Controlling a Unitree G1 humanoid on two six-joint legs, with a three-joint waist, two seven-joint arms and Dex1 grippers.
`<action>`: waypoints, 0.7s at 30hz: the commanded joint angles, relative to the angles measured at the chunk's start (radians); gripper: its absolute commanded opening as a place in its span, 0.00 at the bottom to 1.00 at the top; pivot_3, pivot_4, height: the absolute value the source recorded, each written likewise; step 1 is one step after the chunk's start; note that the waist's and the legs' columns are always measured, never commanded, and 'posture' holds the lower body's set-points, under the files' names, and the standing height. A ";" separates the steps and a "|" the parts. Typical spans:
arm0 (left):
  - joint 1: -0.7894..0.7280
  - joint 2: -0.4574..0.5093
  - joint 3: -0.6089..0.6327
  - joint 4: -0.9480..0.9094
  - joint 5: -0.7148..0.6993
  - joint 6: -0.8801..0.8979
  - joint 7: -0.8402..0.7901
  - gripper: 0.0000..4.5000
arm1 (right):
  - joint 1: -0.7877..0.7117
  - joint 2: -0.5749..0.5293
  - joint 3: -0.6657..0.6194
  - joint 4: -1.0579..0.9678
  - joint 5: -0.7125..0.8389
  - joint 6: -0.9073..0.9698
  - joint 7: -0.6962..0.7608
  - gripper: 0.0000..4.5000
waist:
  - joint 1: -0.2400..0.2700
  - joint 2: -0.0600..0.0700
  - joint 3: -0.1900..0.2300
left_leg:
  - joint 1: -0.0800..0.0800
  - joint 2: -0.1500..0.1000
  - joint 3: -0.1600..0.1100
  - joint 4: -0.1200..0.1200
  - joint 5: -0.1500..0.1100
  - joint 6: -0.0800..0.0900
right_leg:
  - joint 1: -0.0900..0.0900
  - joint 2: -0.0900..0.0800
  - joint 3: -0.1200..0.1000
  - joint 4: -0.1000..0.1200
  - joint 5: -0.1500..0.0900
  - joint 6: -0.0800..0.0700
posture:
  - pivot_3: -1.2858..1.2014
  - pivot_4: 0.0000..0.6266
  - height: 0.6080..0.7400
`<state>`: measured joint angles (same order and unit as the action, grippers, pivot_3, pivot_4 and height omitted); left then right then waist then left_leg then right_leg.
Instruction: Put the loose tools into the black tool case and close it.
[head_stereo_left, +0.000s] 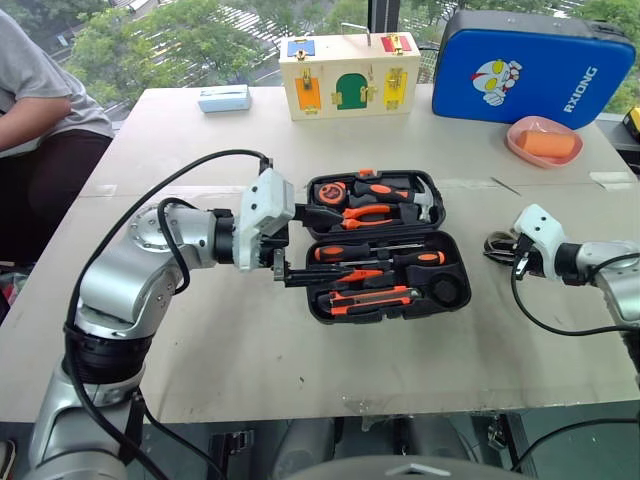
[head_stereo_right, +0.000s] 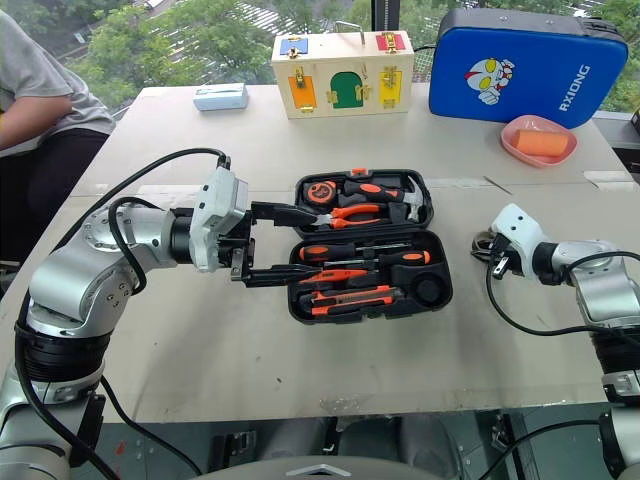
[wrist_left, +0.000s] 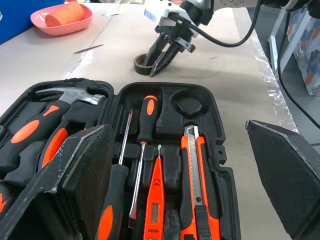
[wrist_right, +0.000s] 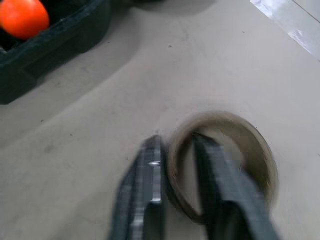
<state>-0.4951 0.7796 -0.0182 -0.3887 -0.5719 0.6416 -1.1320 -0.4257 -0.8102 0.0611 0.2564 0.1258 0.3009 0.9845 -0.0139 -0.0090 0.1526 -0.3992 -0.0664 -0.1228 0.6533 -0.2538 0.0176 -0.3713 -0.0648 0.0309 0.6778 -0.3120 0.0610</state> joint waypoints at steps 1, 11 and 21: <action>0.009 0.011 0.006 -0.027 -0.007 -0.033 -0.014 1.00 | -0.012 -0.010 -0.024 -0.016 0.013 0.005 0.017 0.02 | 0.000 0.000 0.000 | 0.000 0.000 0.000 0.000 0.000 0.000 | 0.000 0.000 0.000 0.000 0.000 0.000 | 0.52 0.24 0.96; 0.061 0.016 -0.051 -0.044 0.004 -0.070 -0.065 1.00 | 0.107 -0.146 -0.103 -0.482 0.318 0.208 0.277 0.02 | 0.001 0.002 0.001 | -0.002 0.001 0.000 -0.001 0.000 0.000 | -0.003 0.000 0.000 0.000 0.000 0.000 | 0.52 0.24 0.96; 0.108 0.031 -0.069 -0.029 0.038 -0.142 -0.106 1.00 | 0.121 -0.108 0.036 -0.655 0.279 0.193 0.237 0.02 | 0.000 0.001 0.001 | -0.002 0.000 0.000 0.000 0.000 0.000 | -0.002 0.000 0.001 0.000 0.000 0.000 | 0.52 0.24 0.96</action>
<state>-0.3933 0.7999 -0.0918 -0.4008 -0.5346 0.5270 -1.2246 -0.2886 -0.9304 0.0660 -0.3853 0.4397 0.5169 1.2476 -0.0144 -0.0075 0.1540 -0.4011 -0.0659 -0.1225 0.6526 -0.2540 0.0179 -0.3738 -0.0645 0.0317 0.6779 -0.3120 0.0611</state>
